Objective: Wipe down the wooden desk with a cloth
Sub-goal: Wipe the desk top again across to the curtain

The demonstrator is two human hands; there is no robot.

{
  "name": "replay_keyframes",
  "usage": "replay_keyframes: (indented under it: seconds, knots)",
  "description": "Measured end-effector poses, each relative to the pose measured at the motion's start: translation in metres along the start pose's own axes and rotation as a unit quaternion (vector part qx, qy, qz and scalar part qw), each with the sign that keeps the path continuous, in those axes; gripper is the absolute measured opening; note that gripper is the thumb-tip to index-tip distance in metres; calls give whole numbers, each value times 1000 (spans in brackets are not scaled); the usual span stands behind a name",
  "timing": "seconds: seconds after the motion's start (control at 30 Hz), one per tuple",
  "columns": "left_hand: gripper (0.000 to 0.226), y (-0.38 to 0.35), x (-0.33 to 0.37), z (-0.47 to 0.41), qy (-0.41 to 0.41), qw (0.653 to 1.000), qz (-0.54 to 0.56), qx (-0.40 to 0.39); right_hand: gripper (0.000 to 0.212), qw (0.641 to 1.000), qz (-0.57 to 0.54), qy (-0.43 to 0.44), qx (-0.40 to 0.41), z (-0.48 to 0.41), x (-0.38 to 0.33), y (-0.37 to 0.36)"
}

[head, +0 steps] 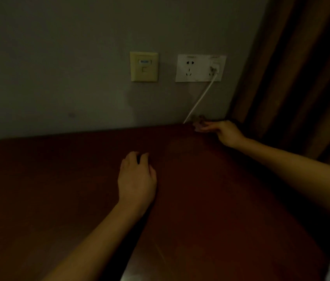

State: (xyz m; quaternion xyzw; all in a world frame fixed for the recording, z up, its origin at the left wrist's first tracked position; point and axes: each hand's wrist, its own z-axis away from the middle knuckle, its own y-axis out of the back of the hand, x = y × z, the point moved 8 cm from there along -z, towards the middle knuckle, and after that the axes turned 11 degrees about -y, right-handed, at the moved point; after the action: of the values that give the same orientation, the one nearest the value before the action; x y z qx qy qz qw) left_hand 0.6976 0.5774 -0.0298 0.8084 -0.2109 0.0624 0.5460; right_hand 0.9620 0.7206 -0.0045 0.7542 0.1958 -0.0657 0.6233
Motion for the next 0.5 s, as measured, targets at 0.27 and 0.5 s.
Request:
replay_keyframes:
  seconds: [0.27,0.5]
  knots:
    - [41,-2,2,0,6,1000,-14,-3,58,991,-2,129,-44,95,-75,-12]
    - [42,0,0,1,10,1000,-5,-14,66,998,31,44,-41,20,-39,-10]
